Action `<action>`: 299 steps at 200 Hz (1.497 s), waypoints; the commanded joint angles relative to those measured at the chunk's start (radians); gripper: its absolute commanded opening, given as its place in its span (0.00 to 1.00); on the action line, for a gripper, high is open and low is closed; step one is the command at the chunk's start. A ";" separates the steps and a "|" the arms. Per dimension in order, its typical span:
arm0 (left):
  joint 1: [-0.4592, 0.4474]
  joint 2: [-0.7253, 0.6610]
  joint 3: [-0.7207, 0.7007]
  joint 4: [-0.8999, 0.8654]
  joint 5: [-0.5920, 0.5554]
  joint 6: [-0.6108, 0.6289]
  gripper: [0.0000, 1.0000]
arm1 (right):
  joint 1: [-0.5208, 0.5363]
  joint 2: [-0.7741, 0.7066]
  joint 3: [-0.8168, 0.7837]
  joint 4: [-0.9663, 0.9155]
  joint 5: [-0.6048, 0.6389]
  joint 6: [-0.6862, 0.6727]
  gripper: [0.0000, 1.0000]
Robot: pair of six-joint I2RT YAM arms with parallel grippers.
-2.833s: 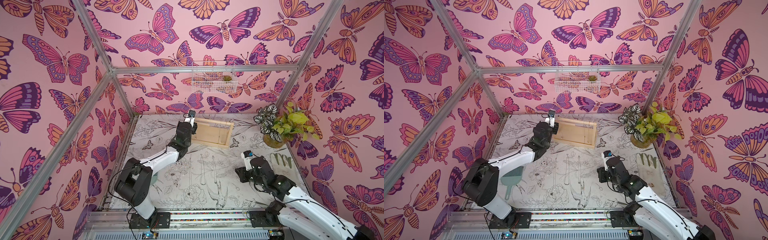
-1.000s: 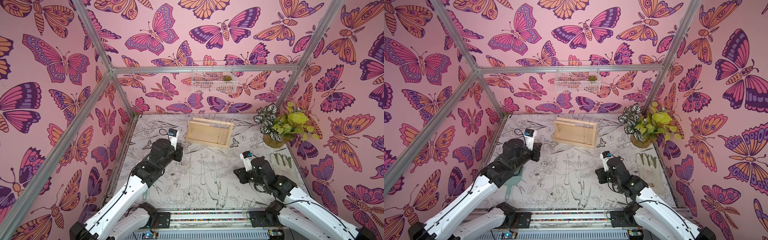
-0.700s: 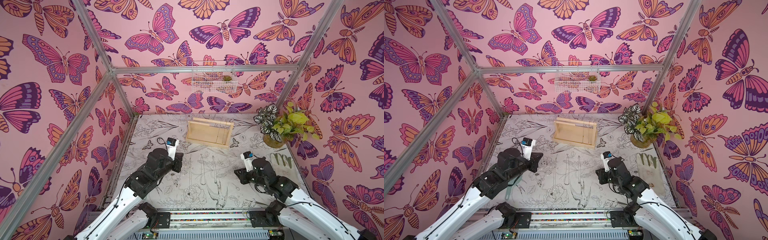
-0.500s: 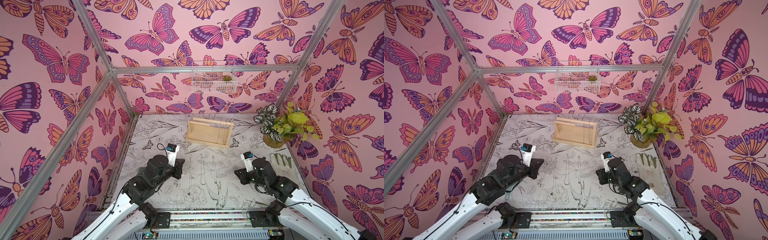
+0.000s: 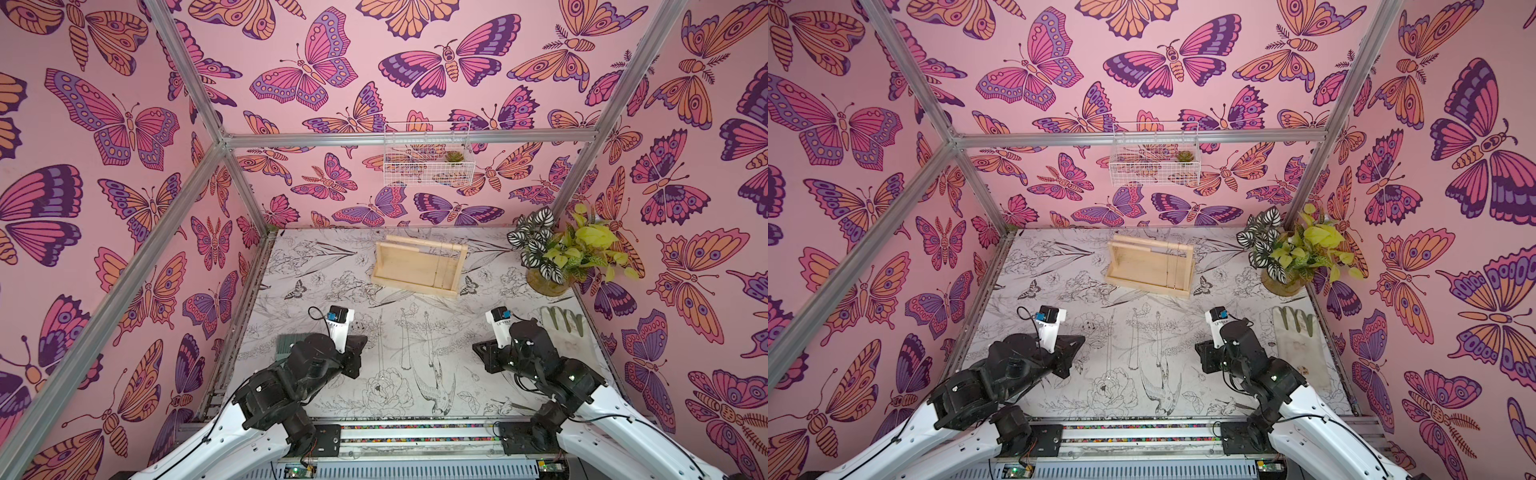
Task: Take the necklace off the jewelry display stand
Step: Place the necklace at the center of the board.
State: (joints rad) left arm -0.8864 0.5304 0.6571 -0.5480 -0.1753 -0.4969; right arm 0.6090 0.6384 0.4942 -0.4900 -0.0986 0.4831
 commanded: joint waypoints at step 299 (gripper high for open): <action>-0.013 0.181 0.033 -0.033 -0.289 0.054 0.05 | 0.012 0.060 -0.066 0.078 -0.029 0.058 0.17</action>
State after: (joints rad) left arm -0.9092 0.6689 0.6525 -0.6159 -0.3954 -0.4969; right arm 0.6132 0.6720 0.4271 -0.4473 -0.1146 0.5323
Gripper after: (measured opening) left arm 0.050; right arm 0.173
